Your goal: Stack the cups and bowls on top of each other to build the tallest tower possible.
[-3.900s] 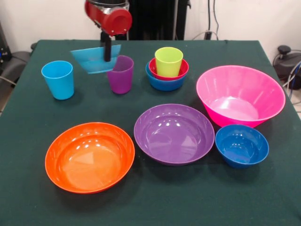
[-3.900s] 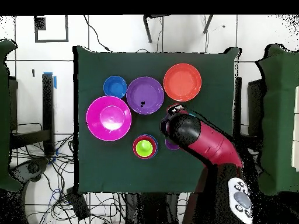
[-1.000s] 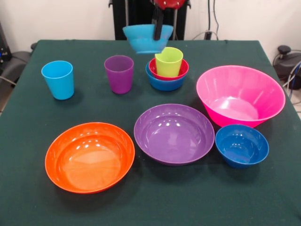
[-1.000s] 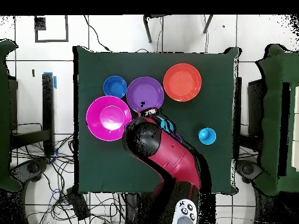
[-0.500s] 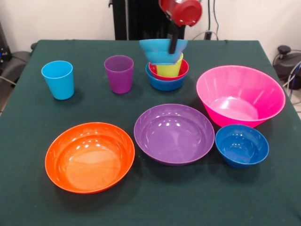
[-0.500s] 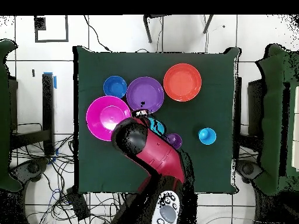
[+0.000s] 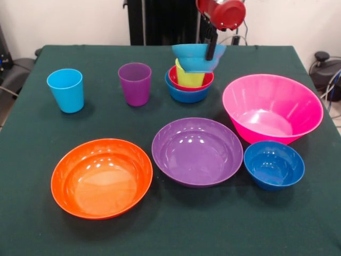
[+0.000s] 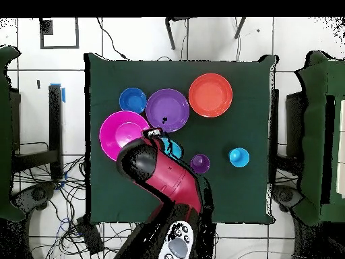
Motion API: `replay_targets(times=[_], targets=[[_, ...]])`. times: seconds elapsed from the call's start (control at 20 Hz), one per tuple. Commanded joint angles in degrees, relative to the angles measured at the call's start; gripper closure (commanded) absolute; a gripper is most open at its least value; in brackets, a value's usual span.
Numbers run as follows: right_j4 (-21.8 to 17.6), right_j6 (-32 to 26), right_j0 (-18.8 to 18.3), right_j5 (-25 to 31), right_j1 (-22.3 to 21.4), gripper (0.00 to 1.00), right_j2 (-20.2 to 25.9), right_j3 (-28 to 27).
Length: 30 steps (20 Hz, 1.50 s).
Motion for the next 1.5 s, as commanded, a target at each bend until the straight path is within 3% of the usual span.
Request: replay_targets(times=[0.05, 0.45, 0.9, 1.5], targets=[[1.1, 11.4, 0.0, 6.6, -0.9, 1.00, 1.6, 0.8], [0.4, 10.2, -0.7, 8.6, -2.7, 1.00, 1.2, 1.5], [0.4, 12.4, 1.8, 10.6, -3.4, 1.00, -0.8, 1.6], [1.3, 10.8, 0.1, 7.4, -3.9, 1.00, 1.3, 4.3]])
